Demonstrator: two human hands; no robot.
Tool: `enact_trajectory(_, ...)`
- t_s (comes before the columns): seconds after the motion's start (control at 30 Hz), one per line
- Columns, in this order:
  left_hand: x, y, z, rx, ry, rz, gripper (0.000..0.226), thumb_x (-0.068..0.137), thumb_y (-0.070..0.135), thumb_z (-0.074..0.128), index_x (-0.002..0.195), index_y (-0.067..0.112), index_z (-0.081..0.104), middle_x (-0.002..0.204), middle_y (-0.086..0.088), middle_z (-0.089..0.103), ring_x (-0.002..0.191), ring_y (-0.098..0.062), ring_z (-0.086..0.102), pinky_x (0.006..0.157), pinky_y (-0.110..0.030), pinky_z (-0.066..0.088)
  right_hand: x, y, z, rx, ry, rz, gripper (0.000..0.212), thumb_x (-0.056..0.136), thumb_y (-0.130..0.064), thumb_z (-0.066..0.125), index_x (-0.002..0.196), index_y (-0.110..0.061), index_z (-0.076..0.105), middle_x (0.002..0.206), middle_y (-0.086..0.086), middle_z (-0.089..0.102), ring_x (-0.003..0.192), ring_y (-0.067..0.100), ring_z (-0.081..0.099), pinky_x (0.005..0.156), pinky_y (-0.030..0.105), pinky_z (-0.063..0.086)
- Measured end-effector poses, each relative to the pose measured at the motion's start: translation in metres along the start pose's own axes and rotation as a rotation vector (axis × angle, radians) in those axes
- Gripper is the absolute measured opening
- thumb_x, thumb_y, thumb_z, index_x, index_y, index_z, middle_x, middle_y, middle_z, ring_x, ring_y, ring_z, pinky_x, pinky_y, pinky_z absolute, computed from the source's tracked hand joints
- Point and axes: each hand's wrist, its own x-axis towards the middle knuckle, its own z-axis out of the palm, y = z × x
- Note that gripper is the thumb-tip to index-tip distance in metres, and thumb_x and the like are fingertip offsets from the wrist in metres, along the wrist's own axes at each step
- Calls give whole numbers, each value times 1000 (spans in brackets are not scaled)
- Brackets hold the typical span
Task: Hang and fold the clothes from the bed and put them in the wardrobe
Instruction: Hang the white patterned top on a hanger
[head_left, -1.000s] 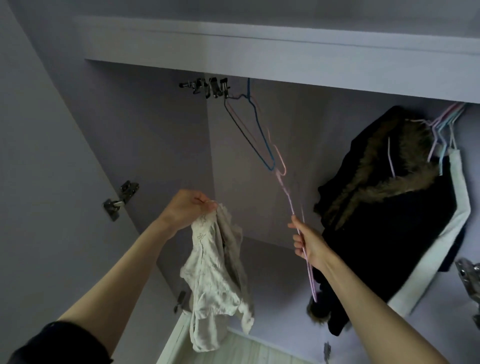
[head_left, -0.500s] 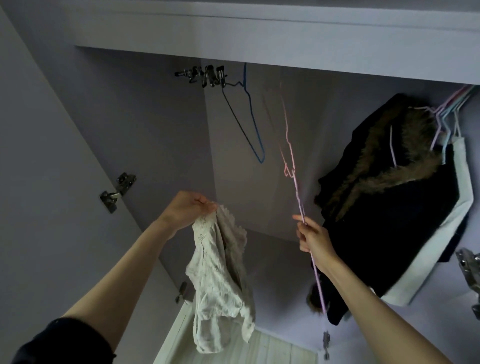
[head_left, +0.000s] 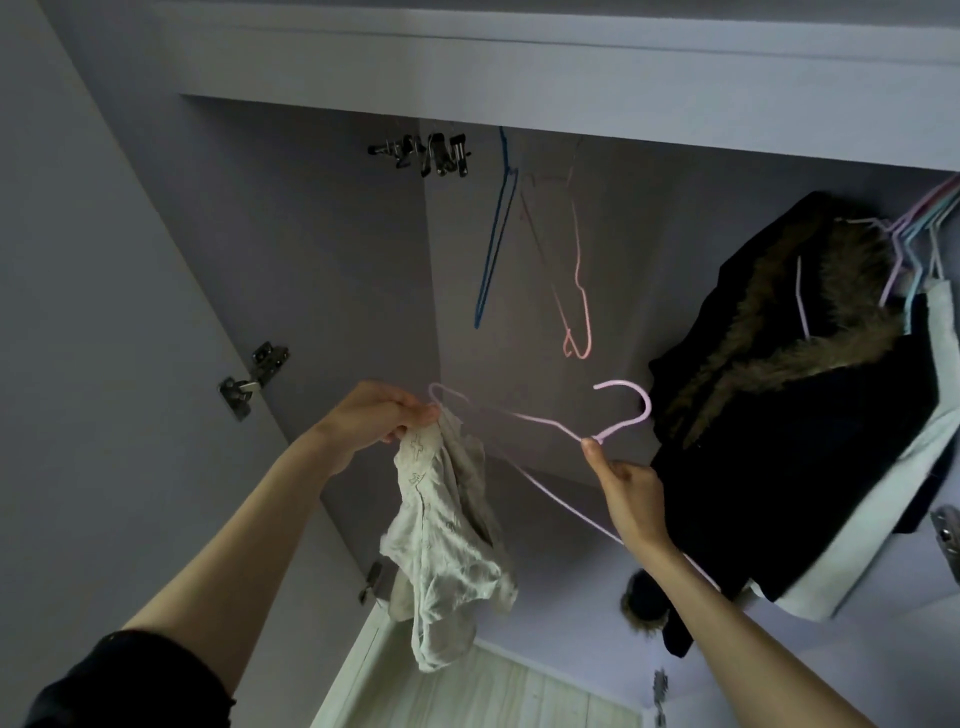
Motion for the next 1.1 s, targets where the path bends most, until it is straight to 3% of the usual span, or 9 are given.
enact_trajectory(0.1, -3, -4, -3, -68, -36, -12, 9, 82, 21, 71, 75, 21, 76, 83, -8, 60, 79, -18, 53, 71, -24, 43, -10, 0, 7, 122, -174, -58, 48, 92, -39, 54, 48, -20, 49, 47, 0, 41, 43, 12, 37, 50, 24, 34)
enact_trajectory(0.17, -4, -6, -3, -102, -36, -27, 6, 81, 21, 72, 77, 20, 76, 86, -10, 62, 83, -20, 55, 77, -28, 45, -14, -4, 16, 75, -343, -54, 28, 98, -26, 47, 84, -15, 69, 56, 0, 55, 40, 6, 43, 48, 18, 38)
enact_trajectory(0.3, -5, -15, -5, -80, -34, -64, 23, 84, 22, 69, 91, 0, 69, 87, -11, 58, 83, -20, 52, 77, -29, 42, -15, -14, 32, 130, -460, 23, 23, 101, -14, 39, 113, -11, 59, 64, 2, 53, 39, 4, 36, 45, 19, 33)
enact_trajectory(0.5, -13, -36, -20, -245, 147, -179, 14, 91, 18, 61, 85, 6, 61, 86, -10, 62, 83, -23, 60, 84, -37, 48, -6, -36, 31, 77, -479, -39, 23, 92, -26, 59, 79, -9, 69, 55, -8, 50, 48, 4, 39, 47, 13, 30)
enact_trajectory(0.63, -20, -39, -33, -293, 152, -205, 10, 90, 17, 61, 88, 7, 64, 85, -7, 66, 79, -20, 63, 79, -33, 51, -11, -40, 34, 59, -277, -132, 47, 93, -36, 56, 83, 10, 58, 59, 15, 51, 60, 28, 49, 64, 34, 41)
enact_trajectory(0.73, -23, -39, -39, -271, 119, -218, 10, 89, 18, 63, 86, 9, 65, 84, -6, 68, 79, -19, 64, 77, -31, 51, -11, -47, 36, -63, -339, -128, 32, 98, -22, 43, 77, -4, 58, 62, -11, 50, 71, 12, 50, 63, 13, 37)
enact_trajectory(0.9, -24, -43, -57, -169, 76, -230, 7, 86, 21, 66, 89, 14, 68, 90, -1, 72, 88, -16, 65, 81, -28, 49, -11, -48, 36, -24, -488, -79, 24, 99, -14, 44, 92, -18, 66, 54, -22, 50, 57, -7, 47, 56, 5, 36)
enact_trajectory(1.0, -25, -43, -66, -91, 137, -209, 6, 87, 18, 65, 83, 14, 66, 81, -2, 67, 76, -15, 62, 68, -22, 50, -9, -52, 30, 153, -467, -7, 23, 97, -17, 48, 98, -12, 70, 43, -20, 46, 54, 0, 39, 53, 13, 32)
enact_trajectory(1.1, -25, -43, -72, 22, 266, -121, 17, 88, 11, 64, 71, 12, 60, 60, -2, 50, 53, -13, 45, 47, -15, 39, -5, -59, 23, 244, -409, 10, 22, 92, -21, 57, 75, -16, 70, 46, -15, 37, 57, 5, 33, 56, 21, 26)
